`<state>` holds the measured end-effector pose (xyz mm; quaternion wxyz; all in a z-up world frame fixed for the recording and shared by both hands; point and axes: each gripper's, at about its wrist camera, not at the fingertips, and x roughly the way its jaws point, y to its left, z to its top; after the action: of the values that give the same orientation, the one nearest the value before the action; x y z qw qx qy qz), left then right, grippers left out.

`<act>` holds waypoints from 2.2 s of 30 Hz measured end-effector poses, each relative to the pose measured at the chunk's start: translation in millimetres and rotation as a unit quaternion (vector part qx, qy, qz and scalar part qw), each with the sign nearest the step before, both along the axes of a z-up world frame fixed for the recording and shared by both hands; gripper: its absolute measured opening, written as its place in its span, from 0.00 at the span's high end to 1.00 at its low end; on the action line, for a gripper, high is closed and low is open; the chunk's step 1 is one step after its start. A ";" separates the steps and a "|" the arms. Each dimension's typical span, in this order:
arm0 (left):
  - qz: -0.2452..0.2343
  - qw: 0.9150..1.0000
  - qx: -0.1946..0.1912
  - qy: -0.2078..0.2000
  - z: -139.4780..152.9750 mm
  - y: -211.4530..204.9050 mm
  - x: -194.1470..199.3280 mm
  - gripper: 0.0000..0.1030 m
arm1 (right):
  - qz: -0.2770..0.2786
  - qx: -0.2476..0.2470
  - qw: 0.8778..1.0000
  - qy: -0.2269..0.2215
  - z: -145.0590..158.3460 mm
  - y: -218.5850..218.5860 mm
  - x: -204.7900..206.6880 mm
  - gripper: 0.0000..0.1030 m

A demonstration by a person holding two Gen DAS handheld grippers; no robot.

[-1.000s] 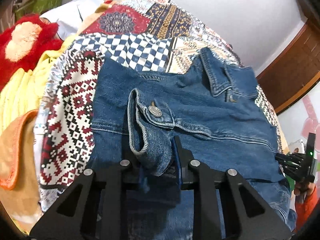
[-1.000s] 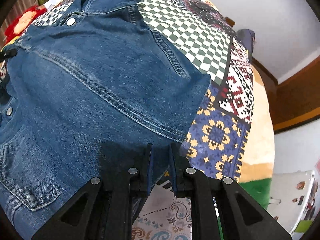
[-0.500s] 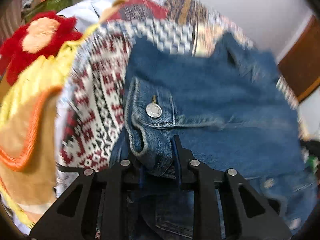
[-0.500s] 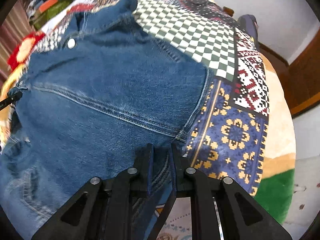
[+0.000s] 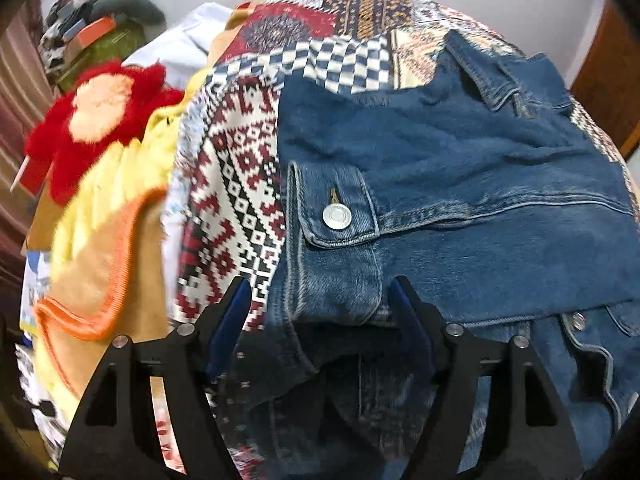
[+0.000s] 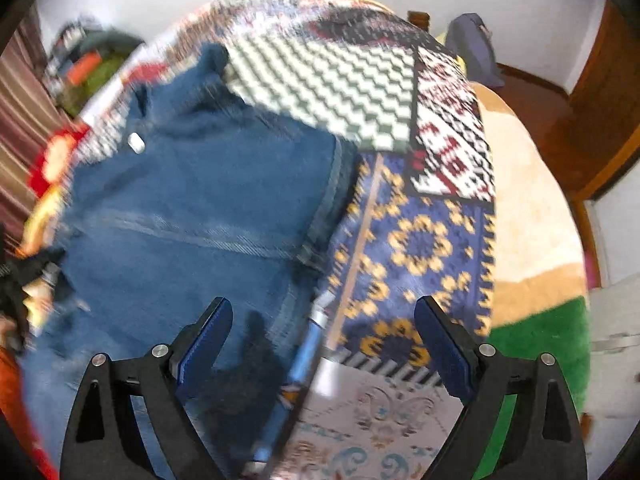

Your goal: Fold large clothes

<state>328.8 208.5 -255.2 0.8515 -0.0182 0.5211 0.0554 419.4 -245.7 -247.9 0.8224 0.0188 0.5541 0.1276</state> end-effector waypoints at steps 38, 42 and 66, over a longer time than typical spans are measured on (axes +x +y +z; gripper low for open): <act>0.031 0.997 -0.033 -0.058 51.3 13.5 165.7 0.91 | 0.001 0.054 0.995 -0.080 38.4 37.3 155.0 0.91; 0.033 0.995 -0.028 -0.088 72.6 25.1 170.8 0.91 | 0.008 0.012 0.994 -0.107 52.1 51.6 185.2 0.91; 0.038 0.999 0.029 -0.018 -6.0 23.9 197.9 0.76 | -0.043 -0.186 0.979 -0.079 -37.9 58.2 216.0 0.31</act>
<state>526.7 232.3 -261.1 0.8581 -0.0148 0.5030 0.1026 635.4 -187.5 -285.8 0.8572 -0.1207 0.5005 -0.0118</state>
